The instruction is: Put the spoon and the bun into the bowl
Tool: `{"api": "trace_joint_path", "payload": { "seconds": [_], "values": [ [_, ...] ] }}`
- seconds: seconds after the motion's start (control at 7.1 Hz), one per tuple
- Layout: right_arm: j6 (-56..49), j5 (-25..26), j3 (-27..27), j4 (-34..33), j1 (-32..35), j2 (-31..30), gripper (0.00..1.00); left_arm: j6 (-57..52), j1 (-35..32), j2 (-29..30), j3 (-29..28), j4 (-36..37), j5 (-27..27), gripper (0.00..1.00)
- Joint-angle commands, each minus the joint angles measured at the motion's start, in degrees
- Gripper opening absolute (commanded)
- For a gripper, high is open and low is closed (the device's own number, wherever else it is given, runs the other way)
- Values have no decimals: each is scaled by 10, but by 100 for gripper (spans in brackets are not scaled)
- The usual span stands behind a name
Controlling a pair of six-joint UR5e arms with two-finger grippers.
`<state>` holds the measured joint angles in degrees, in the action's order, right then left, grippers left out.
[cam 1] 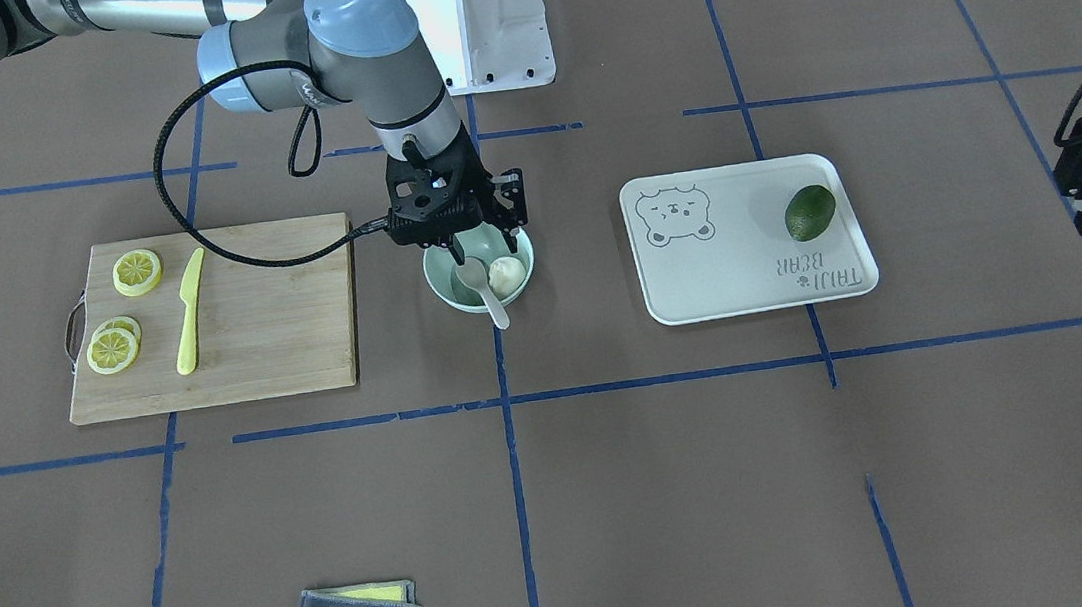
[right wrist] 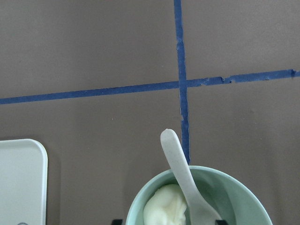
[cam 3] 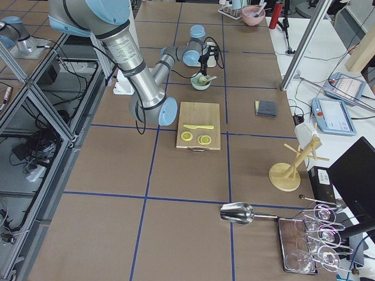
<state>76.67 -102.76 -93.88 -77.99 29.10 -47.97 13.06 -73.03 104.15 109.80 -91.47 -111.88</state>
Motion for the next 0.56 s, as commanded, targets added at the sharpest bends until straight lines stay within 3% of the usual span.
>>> {"api": "trace_joint_path", "payload": {
  "seconds": [0.0,0.28,0.42],
  "values": [
    [0,-2,-2,-1,7,1,100,-96,-65,-30,-15,1,-39,100],
    [-5,-29,-10,-3,36,-5,100,-161,-120,-86,-43,0,-115,100],
    [-25,-73,-38,-21,72,-34,100,-160,-127,-108,-47,0,-148,100]
  ]
}}
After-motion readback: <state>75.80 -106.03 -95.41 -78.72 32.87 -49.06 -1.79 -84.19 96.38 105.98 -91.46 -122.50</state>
